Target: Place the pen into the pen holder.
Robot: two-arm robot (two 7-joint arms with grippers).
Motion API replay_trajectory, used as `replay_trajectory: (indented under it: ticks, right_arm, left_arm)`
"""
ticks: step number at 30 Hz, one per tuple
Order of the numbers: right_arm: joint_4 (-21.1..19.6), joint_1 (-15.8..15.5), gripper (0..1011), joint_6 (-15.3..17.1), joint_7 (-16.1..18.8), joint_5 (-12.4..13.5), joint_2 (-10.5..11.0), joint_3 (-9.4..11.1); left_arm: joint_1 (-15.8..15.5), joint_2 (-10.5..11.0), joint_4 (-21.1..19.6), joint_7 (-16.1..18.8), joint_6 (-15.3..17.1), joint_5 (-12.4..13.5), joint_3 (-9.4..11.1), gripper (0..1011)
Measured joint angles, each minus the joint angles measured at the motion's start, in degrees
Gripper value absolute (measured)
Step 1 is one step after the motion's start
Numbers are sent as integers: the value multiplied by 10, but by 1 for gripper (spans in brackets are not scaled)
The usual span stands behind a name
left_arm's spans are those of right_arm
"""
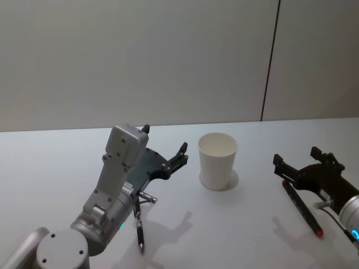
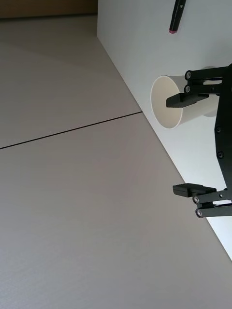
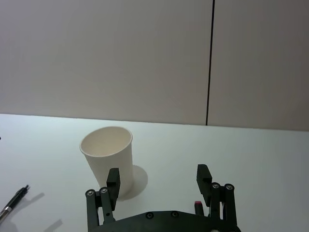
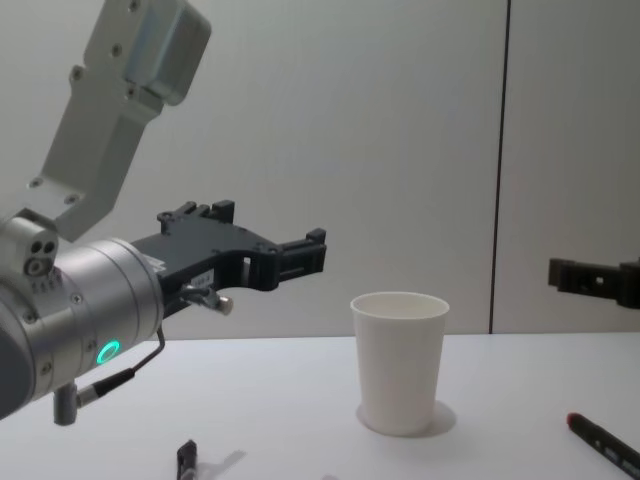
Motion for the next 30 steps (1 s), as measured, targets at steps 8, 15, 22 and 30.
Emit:
replay_trajectory:
  ticks: [8, 15, 22, 30]
  right_arm:
    - [7, 19, 1001, 74, -4, 33, 0, 11]
    - [20, 43, 1001, 144, -9, 51, 1, 19]
    - [44, 74, 1001, 216, -10, 55, 0, 23]
    - [74, 111, 1001, 275, 3, 41, -1, 22]
  left_arm:
    - [0, 0, 0, 0, 0, 0, 0, 1004]
    - [0, 0, 0, 0, 0, 0, 0, 1004]
    - [0, 0, 0, 0, 0, 0, 0, 1004]
    - [0, 0, 0, 0, 0, 0, 0, 1004]
